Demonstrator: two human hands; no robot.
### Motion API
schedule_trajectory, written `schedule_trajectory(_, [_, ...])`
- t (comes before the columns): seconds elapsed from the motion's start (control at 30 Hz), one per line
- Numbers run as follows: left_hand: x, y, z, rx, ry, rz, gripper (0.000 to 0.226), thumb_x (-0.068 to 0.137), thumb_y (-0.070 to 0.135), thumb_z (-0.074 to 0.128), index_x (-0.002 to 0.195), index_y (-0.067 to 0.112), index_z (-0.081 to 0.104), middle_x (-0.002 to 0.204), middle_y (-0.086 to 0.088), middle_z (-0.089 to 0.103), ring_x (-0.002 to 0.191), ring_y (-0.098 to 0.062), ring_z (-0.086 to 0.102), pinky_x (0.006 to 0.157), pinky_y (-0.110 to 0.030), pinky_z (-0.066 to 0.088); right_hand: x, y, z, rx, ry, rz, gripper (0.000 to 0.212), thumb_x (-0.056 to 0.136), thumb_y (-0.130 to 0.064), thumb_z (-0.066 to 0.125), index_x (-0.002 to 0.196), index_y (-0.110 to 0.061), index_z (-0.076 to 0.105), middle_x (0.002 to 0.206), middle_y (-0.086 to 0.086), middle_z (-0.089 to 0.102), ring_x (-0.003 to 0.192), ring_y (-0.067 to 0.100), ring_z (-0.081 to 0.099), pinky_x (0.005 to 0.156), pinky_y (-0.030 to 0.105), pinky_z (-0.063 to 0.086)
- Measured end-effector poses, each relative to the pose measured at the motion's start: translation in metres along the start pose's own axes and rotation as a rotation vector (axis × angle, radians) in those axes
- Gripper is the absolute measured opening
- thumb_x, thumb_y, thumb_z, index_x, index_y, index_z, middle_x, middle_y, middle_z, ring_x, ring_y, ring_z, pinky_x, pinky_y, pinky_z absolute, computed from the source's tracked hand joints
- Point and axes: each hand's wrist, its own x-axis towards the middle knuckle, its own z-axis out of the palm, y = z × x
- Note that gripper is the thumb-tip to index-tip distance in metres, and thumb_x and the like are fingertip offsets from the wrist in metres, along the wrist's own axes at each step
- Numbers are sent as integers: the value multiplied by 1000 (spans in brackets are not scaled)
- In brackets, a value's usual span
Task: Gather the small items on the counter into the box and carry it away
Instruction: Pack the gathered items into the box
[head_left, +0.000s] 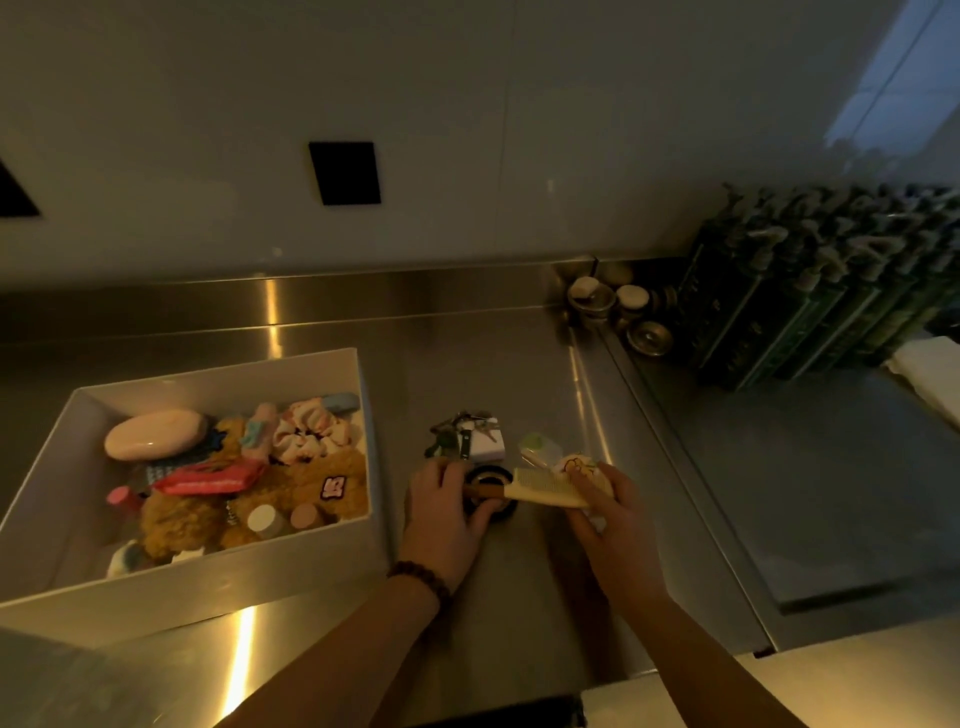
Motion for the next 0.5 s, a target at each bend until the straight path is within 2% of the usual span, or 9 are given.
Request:
schedule_trajectory(0.1, [14,29,-25,46,114,140,31,80,41,65,102,20,59,104,1,52,99,-17,45,85,-29,40,21,-16,-21,111,82,-29,53,82,-7,68,128,-29,54,140,9,40,122,25,46,98,30,43])
schedule_trajectory(0.17, [27,50,-47,51,191,216,26,81,40,64,95,18,60,97,1,53,93,-17,44,80,-29,38,38,-32,-37,119,152,-64,55,81,-8,69,125,-36,52,137,9,43,116,20,48,91,21,39])
schedule_trajectory(0.23, [40,65,-78,57,266,258,23,80,37,65,92,19,61,95,1,53,91,-16,44,78,-30,38,58,-53,-51,103,178,-94,55,82,-13,69,127,-38,51,137,8,45,116,19,48,89,20,35])
schedule_trajectory(0.33, [54,63,-135,99,343,285,22,80,33,67,96,18,64,97,-1,55,92,-18,45,77,-32,38,82,-97,-57,120,174,-188,50,83,-18,68,129,-31,54,137,6,46,115,16,47,87,25,37])
schedule_trajectory(0.4, [54,45,-175,123,386,278,21,81,34,65,96,19,64,97,-1,55,92,-18,47,77,-33,40,93,-132,-48,203,160,-276,48,81,-18,69,127,-26,56,130,2,50,110,9,47,84,19,37])
schedule_trajectory(0.5, [41,-1,-227,137,432,147,23,81,39,59,98,23,62,98,6,51,94,-15,46,80,-34,41,99,-181,-21,324,82,-371,44,81,-17,71,122,-23,57,114,-7,53,96,-1,50,80,10,35])
